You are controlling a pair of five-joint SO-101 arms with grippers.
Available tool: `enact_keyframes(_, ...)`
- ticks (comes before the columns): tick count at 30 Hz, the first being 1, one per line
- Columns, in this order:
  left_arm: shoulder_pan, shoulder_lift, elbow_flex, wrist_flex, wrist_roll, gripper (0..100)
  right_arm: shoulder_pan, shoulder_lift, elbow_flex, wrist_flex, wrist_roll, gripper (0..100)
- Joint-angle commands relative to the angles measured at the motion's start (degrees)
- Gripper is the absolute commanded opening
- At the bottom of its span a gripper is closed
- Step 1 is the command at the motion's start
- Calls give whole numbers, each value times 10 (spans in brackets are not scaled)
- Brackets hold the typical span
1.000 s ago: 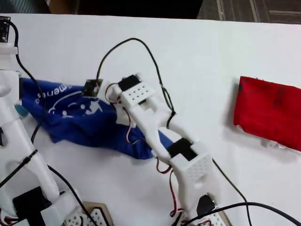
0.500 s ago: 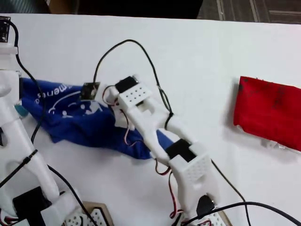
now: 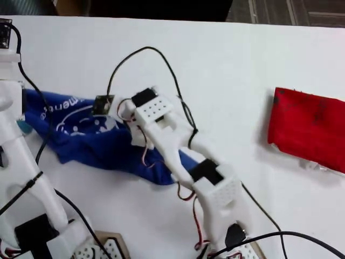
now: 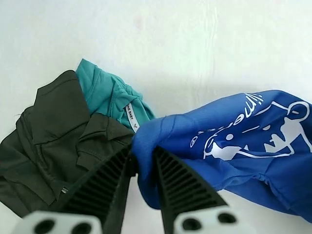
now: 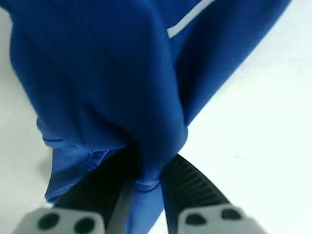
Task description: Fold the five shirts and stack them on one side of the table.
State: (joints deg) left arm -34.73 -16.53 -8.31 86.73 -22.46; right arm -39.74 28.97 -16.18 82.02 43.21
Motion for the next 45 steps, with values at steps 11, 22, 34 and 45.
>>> enact_keyframes(11, -2, -18, -1, -9, -4, 25, 15, -122, -14, 27, 4, 21)
enact_keyframes(22, -2, -18, -1, -10, -4, 25, 38, -41, -19, 12, 1, 90)
enact_keyframes(34, -2, -18, 0, -10, -4, 25, 36, -56, -27, 12, 1, 147)
enact_keyframes(45, -2, -18, 0, -11, -4, 25, 28, -64, -43, -16, -1, 13)
